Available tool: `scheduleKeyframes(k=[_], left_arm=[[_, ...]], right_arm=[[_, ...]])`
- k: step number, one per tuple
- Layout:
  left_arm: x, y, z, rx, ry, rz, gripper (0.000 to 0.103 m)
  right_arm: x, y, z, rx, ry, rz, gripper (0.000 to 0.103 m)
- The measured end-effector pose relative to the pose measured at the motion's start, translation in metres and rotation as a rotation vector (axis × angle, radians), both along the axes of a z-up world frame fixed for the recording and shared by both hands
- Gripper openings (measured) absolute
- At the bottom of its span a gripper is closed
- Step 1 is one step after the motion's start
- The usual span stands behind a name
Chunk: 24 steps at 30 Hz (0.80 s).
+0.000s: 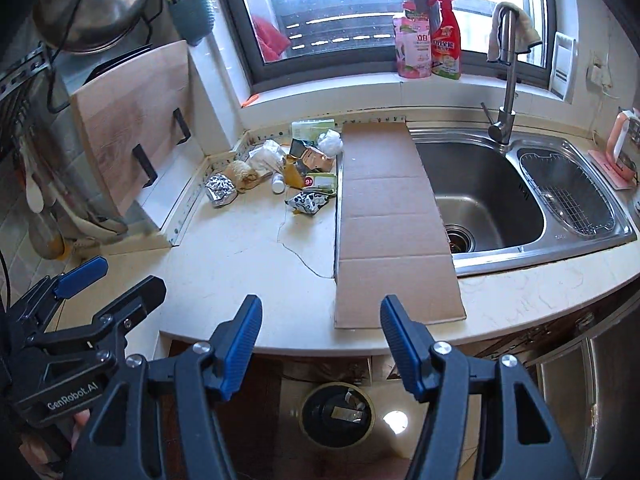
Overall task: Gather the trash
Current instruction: 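Raise both grippers back to the counter trash pile, then grasp the black-and-white wrapper with the left gripper while the right gripper grasps the green snack bag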
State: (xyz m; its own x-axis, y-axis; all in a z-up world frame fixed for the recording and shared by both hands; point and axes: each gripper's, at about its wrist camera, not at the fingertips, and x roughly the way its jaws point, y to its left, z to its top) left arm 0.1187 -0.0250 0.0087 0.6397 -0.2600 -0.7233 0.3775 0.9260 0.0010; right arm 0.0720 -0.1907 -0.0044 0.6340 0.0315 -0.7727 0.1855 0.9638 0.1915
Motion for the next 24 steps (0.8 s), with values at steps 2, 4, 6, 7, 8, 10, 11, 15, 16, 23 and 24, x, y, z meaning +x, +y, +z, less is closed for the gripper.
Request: scheduleKeyframes(k=[2,4,6,7,8,10,11,15,16,23,24], left_arm=[[0.02,-0.008,-0.006,-0.007,0.023,-0.008,0.09],[0.037,-0.016,-0.012,-0.004,0.039,-0.009,0.09],[0.057,-0.026,-0.019,-0.003,0.057,-0.001,0.09],[0.067,-0.031,-0.024,-0.004,0.068,0.005,0.09],[0.082,-0.039,-0.029,-0.007,0.086,0.012,0.09],[0.103,-0.05,-0.04,-0.012,0.126,0.016,0.09],[0.12,-0.057,-0.048,-0.024,0.159,0.02,0.09],[0.169,-0.081,-0.08,-0.035,0.245,0.05,0.09],[0.183,-0.087,-0.089,-0.036,0.263,0.057,0.089],[0.245,-0.114,-0.136,-0.011,0.327,0.099,0.073],[0.251,-0.115,-0.14,-0.007,0.337,0.104,0.071]], right_arm=[[0.015,-0.007,-0.002,0.003,0.006,0.008,0.062],[0.036,-0.017,-0.004,0.013,0.009,0.015,0.062],[0.057,-0.026,-0.007,0.028,0.013,0.024,0.062],[0.071,-0.034,-0.009,0.04,0.015,0.034,0.062],[0.082,-0.038,-0.012,0.047,0.019,0.042,0.062],[0.107,-0.049,-0.017,0.059,0.035,0.061,0.062],[0.123,-0.056,-0.021,0.066,0.046,0.074,0.062],[0.172,-0.078,-0.041,0.088,0.088,0.105,0.062],[0.184,-0.083,-0.047,0.094,0.101,0.11,0.062],[0.241,-0.105,-0.087,0.154,0.183,0.155,0.062],[0.247,-0.106,-0.092,0.161,0.191,0.163,0.062]])
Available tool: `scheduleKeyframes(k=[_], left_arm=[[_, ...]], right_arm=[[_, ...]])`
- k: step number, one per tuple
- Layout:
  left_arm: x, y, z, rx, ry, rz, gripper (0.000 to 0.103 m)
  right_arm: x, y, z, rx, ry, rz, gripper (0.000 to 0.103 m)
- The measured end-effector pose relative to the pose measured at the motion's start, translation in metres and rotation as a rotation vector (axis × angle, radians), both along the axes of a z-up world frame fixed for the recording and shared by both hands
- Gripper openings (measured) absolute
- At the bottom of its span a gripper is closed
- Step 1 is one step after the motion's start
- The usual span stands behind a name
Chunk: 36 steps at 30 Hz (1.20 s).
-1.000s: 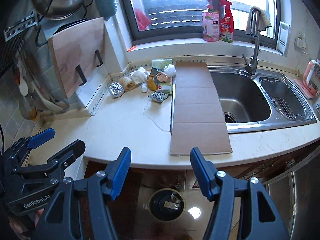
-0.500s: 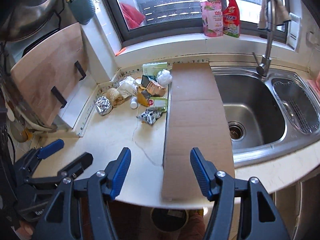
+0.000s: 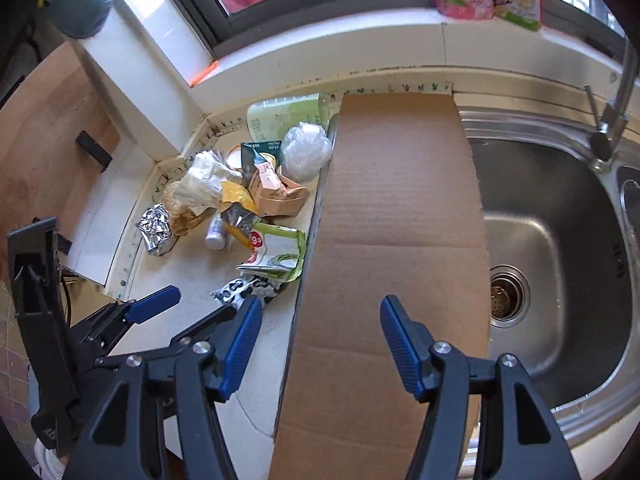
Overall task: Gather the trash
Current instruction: 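Grasp the black-and-white wrapper with the left gripper while the right gripper grasps the green snack bag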
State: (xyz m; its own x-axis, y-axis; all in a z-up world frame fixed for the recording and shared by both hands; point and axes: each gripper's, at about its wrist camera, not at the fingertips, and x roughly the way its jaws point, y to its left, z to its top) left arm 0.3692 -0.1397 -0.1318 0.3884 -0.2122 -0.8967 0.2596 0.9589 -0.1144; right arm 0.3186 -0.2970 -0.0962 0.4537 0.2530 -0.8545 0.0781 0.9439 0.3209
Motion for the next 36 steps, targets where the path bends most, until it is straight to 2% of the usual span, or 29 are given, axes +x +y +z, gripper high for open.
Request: scheduleKeyframes(k=[4,8,13,18,25,31,32,34,36], left_arm=[[0.016,-0.004,-0.019,0.015,0.043,0.01,0.062],[0.024,-0.004,-0.035,-0.002,0.089,0.017,0.048],[0.026,0.001,-0.043,-0.051,0.092,0.038,0.046],[0.017,0.013,-0.043,-0.029,0.067,0.069,0.042],[-0.001,0.05,-0.037,-0.046,0.055,0.189,0.042],[-0.005,0.077,-0.028,-0.065,0.041,0.277,0.042],[-0.006,0.079,-0.027,-0.067,0.039,0.286,0.042],[-0.008,0.088,-0.024,-0.071,0.038,0.3,0.042],[-0.008,0.089,-0.024,-0.074,0.037,0.311,0.042]], right_arm=[[0.021,0.0,-0.017,0.027,0.027,0.043,0.062],[0.038,0.005,-0.028,0.042,0.041,0.086,0.062],[0.06,0.017,-0.037,0.051,0.031,0.142,0.062],[0.079,0.028,-0.044,0.043,0.012,0.193,0.062],[0.097,0.044,-0.054,-0.004,-0.017,0.277,0.062],[0.093,0.064,-0.058,-0.059,-0.051,0.367,0.062],[0.091,0.067,-0.058,-0.069,-0.059,0.382,0.059],[0.088,0.074,-0.058,-0.097,-0.073,0.41,0.046],[0.085,0.079,-0.059,-0.095,-0.067,0.439,0.017]])
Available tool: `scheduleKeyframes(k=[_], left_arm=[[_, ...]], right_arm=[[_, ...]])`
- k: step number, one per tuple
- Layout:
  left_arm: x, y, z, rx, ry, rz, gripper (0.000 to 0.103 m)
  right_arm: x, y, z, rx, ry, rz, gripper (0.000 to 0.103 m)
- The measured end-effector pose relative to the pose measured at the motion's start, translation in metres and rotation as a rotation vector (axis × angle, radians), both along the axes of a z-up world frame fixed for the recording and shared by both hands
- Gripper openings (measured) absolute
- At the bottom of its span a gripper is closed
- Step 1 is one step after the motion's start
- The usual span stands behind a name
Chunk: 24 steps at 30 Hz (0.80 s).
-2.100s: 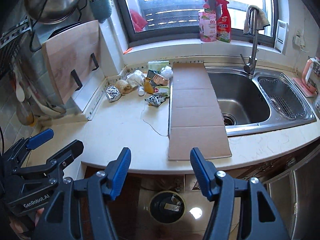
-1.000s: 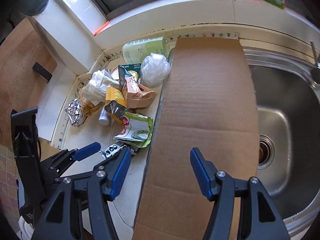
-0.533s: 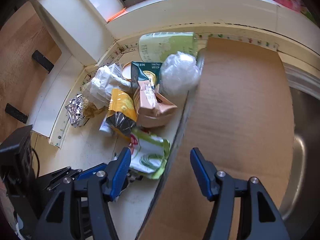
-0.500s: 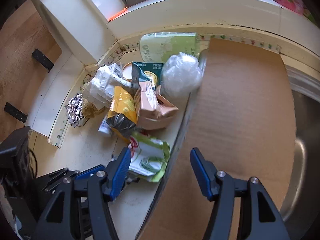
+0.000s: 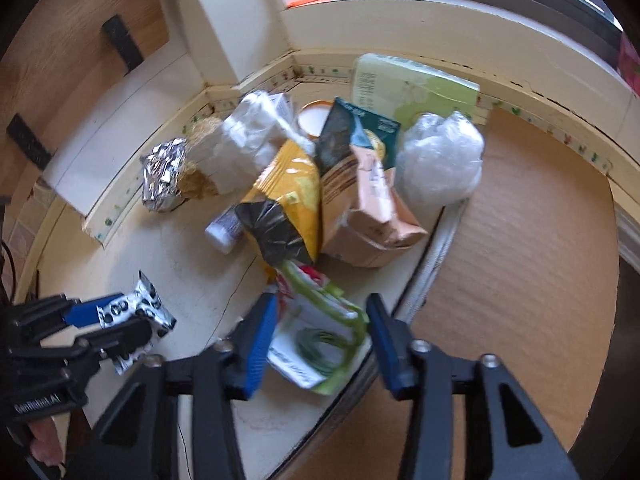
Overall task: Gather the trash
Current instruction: 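Grasp the black-and-white wrapper with the left gripper while the right gripper grasps the green snack bag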
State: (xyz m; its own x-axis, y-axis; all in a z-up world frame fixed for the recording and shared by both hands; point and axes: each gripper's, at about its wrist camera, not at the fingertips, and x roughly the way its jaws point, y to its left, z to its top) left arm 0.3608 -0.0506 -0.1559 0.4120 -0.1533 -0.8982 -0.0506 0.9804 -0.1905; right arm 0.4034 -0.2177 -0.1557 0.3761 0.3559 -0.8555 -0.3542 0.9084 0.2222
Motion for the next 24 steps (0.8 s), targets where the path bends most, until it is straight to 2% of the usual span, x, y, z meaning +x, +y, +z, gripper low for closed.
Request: scheduleKeyframes(k=[6,18,24], left_arm=[[-0.01,0.003,0.005,0.003,-0.009,-0.002,0.042],[-0.053,0.008,0.037,0.033,-0.059,-0.034,0.042],[-0.086,0.015,0.055,0.023,-0.099,-0.083,0.042]], right_arm=[[-0.016,0.006,0.005,0.024,-0.001,0.02,0.006],[-0.072,0.016,0.042,0.026,-0.039,0.002,0.005],[-0.109,0.026,0.062,0.005,-0.081,-0.017,0.005]])
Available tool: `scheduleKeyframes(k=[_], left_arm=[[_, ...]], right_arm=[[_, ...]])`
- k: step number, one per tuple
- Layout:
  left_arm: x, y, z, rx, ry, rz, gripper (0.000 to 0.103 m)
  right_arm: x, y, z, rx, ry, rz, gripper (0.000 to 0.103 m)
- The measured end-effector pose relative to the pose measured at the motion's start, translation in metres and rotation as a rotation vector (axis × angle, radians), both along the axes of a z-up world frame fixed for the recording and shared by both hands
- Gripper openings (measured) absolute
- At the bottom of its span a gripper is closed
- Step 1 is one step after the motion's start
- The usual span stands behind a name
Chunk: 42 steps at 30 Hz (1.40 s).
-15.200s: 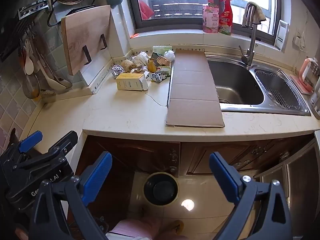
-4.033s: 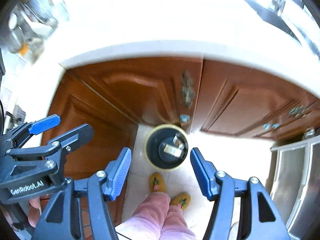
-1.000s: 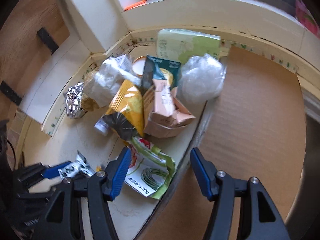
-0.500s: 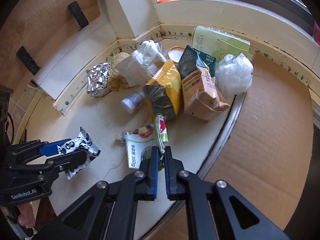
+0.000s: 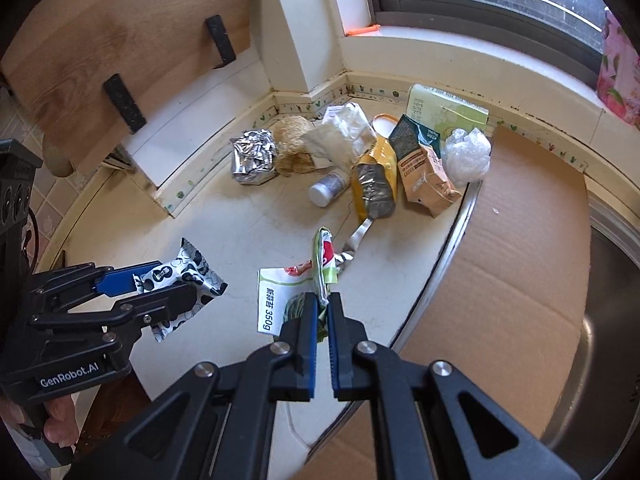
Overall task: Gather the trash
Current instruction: 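Grasp the black-and-white wrapper with the left gripper while the right gripper grasps the green snack bag, then lower both wrappers into the black bin and open both grippers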
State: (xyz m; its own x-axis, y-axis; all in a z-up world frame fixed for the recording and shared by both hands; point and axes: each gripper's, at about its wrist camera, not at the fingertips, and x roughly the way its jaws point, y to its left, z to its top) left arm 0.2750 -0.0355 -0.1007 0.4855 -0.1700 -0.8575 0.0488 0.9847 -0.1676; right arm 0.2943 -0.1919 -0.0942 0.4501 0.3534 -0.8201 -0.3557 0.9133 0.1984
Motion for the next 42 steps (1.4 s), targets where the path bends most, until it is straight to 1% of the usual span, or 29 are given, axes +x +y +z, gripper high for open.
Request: scheduleKeyframes(k=[3,7,13,18,22,24,28,34,40,42], left_arm=[[-0.018,0.005,0.007,-0.006,-0.016,-0.04,0.042],[-0.051,0.015,0.014,-0.006,-0.034,-0.11,0.042],[-0.101,0.036,0.017,-0.024,-0.047,-0.176,0.042],[-0.147,0.052,0.012,-0.023,-0.051,-0.231,0.042],[-0.181,0.059,0.005,-0.005,-0.046,-0.266,0.042],[-0.199,0.059,0.0,0.018,-0.042,-0.288,0.042],[-0.224,0.057,-0.014,0.038,-0.014,-0.325,0.042],[-0.244,0.046,-0.047,0.05,0.064,-0.361,0.042],[-0.25,0.034,-0.105,0.075,0.191,-0.372,0.042],[-0.25,0.03,-0.126,0.088,0.227,-0.374,0.042]], right_arm=[[-0.023,0.006,0.011,-0.017,-0.032,-0.026,0.005],[-0.067,0.021,0.028,-0.033,-0.072,-0.083,0.005],[-0.133,0.05,0.039,-0.058,-0.1,-0.144,0.005],[-0.187,0.067,0.039,-0.059,-0.102,-0.208,0.005],[-0.227,0.078,0.032,-0.056,-0.083,-0.257,0.005],[-0.245,0.083,0.029,-0.06,-0.069,-0.275,0.005],[-0.276,0.088,0.014,-0.07,-0.011,-0.301,0.005],[-0.299,0.087,-0.019,-0.091,0.093,-0.321,0.005],[-0.307,0.078,-0.067,-0.078,0.209,-0.347,0.005],[-0.308,0.074,-0.087,-0.07,0.25,-0.353,0.005]])
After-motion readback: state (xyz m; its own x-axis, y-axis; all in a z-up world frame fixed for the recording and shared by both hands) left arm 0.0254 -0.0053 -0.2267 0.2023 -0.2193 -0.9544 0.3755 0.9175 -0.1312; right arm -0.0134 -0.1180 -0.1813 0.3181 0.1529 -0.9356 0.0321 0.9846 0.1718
